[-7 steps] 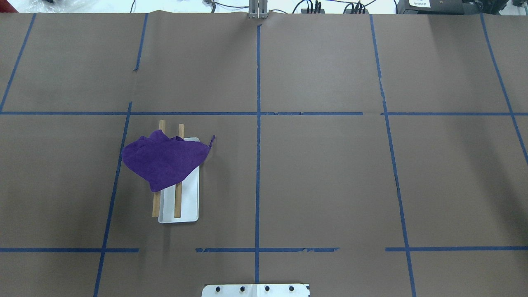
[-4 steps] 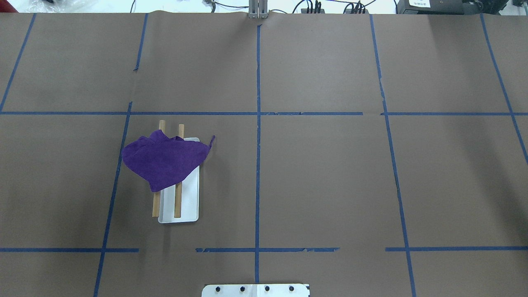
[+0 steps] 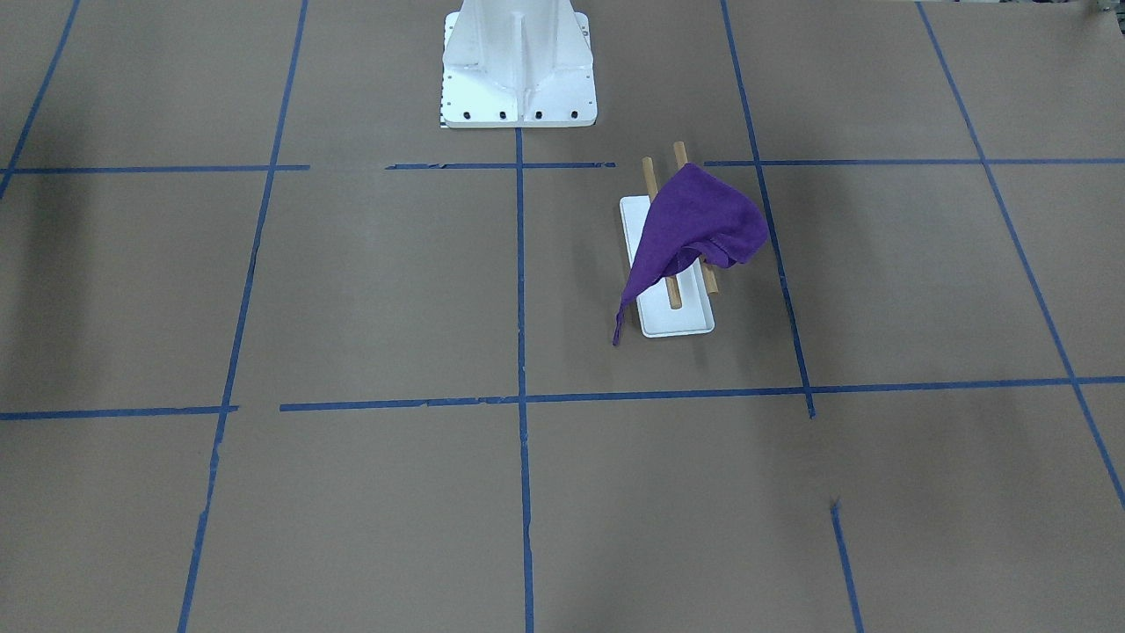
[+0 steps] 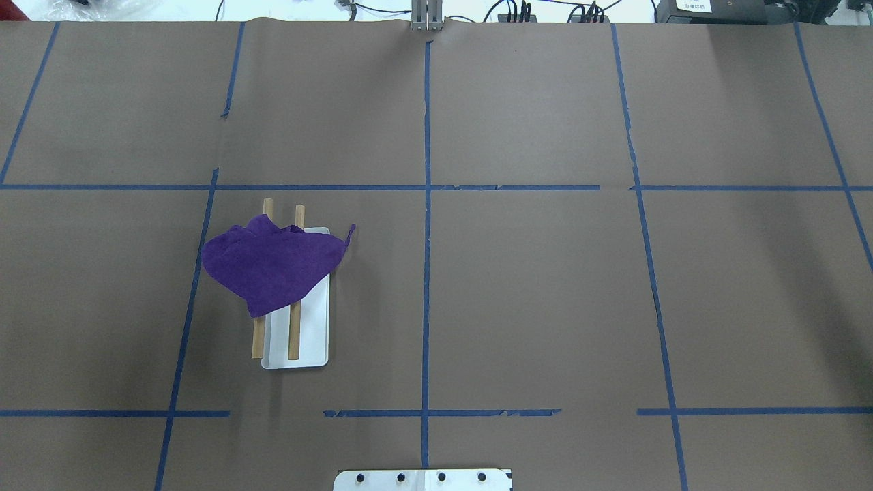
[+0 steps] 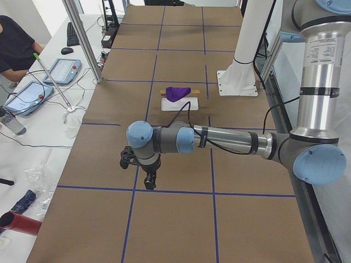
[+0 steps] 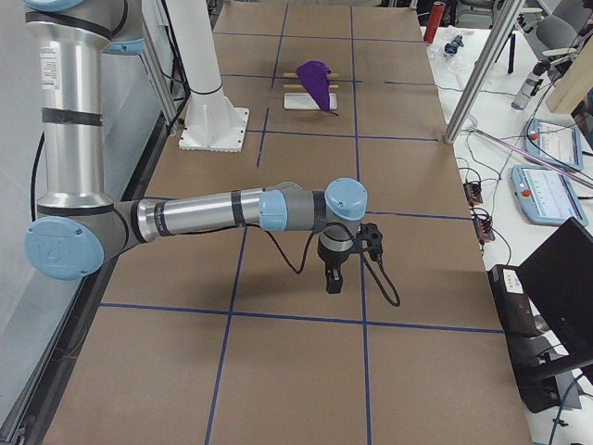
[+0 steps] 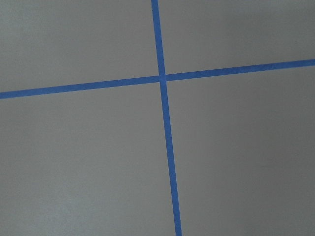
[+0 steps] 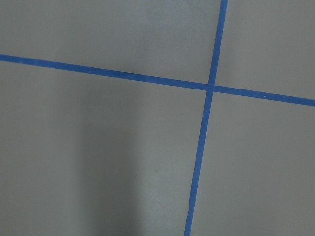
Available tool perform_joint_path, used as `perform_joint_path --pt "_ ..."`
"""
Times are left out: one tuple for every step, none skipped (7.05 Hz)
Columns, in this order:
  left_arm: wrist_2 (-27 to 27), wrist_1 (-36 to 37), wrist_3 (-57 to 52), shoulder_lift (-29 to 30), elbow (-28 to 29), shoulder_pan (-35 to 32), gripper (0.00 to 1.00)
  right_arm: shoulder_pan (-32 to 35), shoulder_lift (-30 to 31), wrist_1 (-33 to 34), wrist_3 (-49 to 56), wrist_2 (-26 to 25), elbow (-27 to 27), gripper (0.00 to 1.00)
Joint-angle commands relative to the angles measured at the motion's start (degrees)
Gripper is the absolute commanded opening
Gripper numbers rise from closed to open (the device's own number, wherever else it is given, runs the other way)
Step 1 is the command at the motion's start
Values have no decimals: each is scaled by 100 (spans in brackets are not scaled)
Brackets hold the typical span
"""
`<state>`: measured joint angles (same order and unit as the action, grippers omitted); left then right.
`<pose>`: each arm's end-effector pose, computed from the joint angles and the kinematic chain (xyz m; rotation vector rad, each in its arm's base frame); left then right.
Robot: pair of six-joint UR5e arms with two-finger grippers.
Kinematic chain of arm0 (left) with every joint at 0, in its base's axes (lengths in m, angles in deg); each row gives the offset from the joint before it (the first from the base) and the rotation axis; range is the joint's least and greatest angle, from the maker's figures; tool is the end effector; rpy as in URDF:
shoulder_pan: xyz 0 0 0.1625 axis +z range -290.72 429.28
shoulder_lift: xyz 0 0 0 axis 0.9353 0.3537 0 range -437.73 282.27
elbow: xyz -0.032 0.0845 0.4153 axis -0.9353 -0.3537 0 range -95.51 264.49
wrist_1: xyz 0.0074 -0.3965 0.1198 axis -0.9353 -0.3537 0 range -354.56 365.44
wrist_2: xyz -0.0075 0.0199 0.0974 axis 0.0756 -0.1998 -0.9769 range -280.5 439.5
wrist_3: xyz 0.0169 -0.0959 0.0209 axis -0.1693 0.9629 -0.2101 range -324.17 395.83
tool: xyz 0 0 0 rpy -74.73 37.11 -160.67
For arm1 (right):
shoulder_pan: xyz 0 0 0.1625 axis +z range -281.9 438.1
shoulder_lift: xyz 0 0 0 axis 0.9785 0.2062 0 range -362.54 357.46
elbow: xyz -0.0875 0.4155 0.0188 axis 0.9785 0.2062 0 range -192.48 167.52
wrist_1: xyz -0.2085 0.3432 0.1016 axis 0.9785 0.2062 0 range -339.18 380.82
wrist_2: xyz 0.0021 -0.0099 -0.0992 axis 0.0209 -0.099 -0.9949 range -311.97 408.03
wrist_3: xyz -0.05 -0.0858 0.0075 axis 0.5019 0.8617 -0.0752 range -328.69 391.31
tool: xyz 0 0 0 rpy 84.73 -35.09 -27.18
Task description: Hang towel on rack
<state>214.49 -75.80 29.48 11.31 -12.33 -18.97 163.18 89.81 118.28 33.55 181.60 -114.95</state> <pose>-0.0483 -0.4807 0.6228 -0.0164 0.7868 0.1139 0.0238 -0.4754 0.5856 0.0266 -0.7618 -0.1365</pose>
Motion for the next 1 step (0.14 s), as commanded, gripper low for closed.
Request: perform_joint_path --pt "1 47 2 -281 -300 -16 100 0 12 1 -3 -7 -1 100"
